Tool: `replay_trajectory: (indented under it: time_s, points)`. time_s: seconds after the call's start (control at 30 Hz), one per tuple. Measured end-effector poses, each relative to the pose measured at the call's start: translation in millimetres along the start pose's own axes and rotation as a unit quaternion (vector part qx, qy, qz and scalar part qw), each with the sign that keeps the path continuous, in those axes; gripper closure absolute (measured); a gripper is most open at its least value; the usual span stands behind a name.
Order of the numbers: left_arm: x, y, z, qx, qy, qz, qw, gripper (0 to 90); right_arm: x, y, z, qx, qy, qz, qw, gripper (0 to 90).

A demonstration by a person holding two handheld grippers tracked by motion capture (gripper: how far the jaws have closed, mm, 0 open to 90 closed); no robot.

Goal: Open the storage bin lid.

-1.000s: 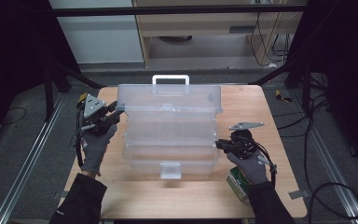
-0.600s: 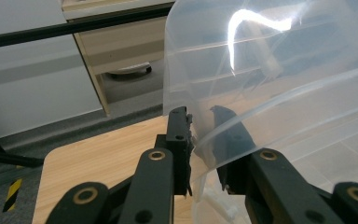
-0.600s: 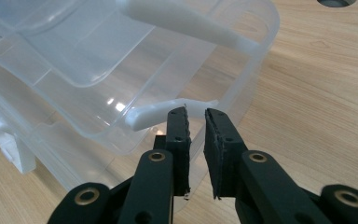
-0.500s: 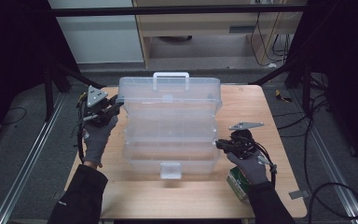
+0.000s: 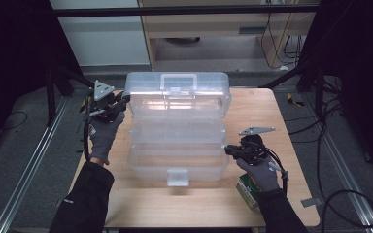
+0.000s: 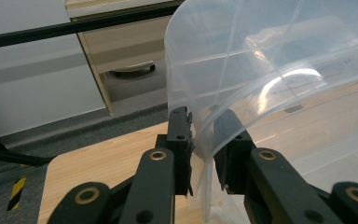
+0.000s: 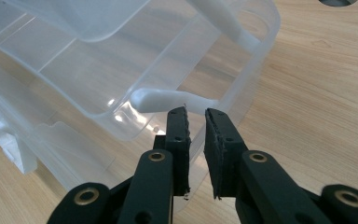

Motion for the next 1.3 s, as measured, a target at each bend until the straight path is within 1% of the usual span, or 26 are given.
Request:
replay_trajectory:
  time_s: [0.23,0.53,0.7,0.83,1.2,1.3]
  points:
    - [3.1,9.1,-7.5,0.003,-0.009,-0.006,0.9999,77.5,0.2,0.1,0.0,0.000,0.001,0.000,1.0000,80.2]
    - [7.6,20.4,-14.3,0.004,-0.019,-0.008,0.9998,78.1,0.3,0.1,0.2,0.001,0.002,0.000,1.0000,80.1]
    - [10.7,29.9,-19.6,0.008,-0.023,-0.011,0.9996,78.3,0.3,0.2,0.4,0.001,0.003,0.000,1.0000,80.1]
    - [13.3,36.8,-21.9,0.006,-0.031,-0.008,0.9995,78.6,0.3,0.1,0.4,0.001,0.004,-0.002,1.0000,80.0]
    - [17.9,52.0,-27.1,0.011,-0.028,-0.010,0.9995,78.2,0.1,0.3,0.3,0.001,0.002,0.000,1.0000,80.0]
    - [19.2,56.2,-28.0,0.013,-0.030,-0.009,0.9994,78.1,0.1,0.4,0.1,0.001,0.001,0.001,1.0000,80.0]
Point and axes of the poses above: each handheld gripper's, and its own axes: y roughly forward along the jaws, z roughly out of its underside, x roughly to its left, the point moved 8 cm from there along y, roughly forward along the jaws, and after that the axes turned 8 degrees about x, right-handed, at the moved point
